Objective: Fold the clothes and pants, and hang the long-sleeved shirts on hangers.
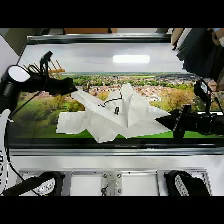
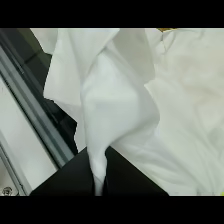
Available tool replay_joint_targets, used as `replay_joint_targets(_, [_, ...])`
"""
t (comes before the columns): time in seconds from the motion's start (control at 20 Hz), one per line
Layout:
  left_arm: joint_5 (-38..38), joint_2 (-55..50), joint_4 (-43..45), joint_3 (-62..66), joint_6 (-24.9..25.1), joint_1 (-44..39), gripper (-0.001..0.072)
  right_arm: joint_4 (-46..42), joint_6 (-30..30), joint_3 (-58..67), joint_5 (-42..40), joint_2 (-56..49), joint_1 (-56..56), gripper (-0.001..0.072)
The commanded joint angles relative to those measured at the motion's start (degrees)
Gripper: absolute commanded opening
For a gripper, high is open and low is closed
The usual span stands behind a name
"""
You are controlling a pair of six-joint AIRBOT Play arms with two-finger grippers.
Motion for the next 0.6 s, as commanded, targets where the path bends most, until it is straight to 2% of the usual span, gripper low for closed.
replay_joint_targets(0.0, [-4.5, 0.0, 1.4, 9.7, 0.0, 0.1, 0.0011, -0.6, 0.9, 0.0, 3.7, 0.1, 0.3, 0.0006])
replay_joint_targets(0.25, [-7.2, -0.3, 1.4, 19.6, 0.0, 0.1, 0.0011, 0.8, 2.1, 0.0, 7.0, 0.1, 7.0, 0.0006])
replay_joint_targets(0.55, [-15.8, -4.1, 1.3, 24.9, 0.0, 0.1, 0.0011, 16.3, 2.1, 0.0, 2.4, 0.1, 9.2, 0.0006])
